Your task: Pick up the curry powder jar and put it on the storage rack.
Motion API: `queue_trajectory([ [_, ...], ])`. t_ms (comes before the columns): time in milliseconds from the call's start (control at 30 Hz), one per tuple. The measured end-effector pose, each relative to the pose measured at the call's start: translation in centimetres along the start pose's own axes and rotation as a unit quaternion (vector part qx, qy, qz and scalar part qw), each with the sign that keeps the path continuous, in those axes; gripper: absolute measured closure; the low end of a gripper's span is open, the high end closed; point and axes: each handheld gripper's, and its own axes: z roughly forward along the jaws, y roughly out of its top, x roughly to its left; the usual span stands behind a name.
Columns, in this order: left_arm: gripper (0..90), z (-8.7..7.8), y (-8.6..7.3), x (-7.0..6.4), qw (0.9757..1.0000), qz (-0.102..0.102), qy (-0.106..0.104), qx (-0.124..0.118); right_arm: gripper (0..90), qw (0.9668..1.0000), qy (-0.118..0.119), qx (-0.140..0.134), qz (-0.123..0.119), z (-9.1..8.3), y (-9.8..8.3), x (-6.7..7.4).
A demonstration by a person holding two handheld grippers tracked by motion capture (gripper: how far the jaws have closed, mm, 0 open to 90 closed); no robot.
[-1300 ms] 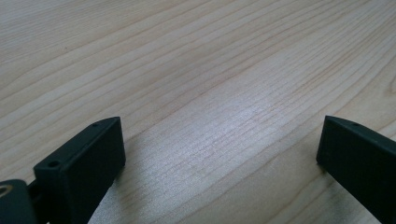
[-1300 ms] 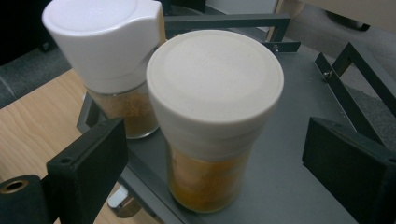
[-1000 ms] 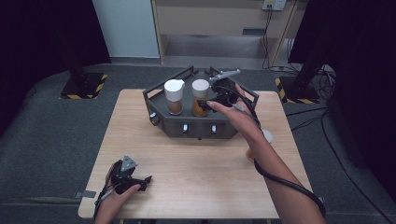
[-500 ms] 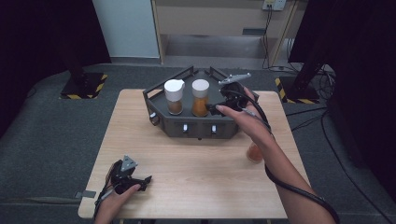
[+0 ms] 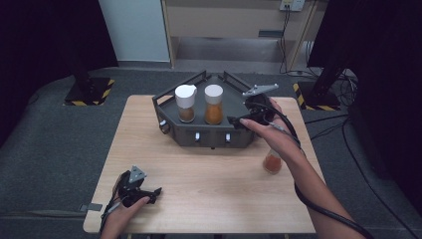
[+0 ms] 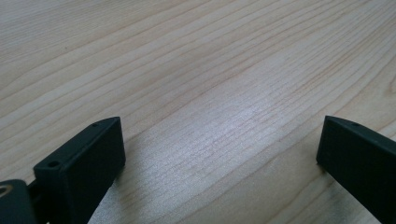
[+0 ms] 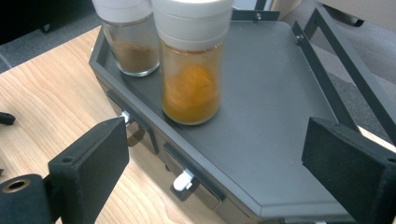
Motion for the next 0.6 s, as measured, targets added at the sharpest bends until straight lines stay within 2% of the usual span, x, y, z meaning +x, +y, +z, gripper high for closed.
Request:
queue_trajectory([
  [400,0.0,0.0,0.0,0.0,1.0000,0.000,0.000,0.000,6.8,0.9999,-0.003,0.001,0.012,-1.9,-1.9,-1.4],
  [600,0.0,0.0,0.0,0.0,1.0000,0.000,-0.001,0.000,6.3,0.9999,-0.003,0.007,0.010,-2.6,-2.7,-1.8],
])
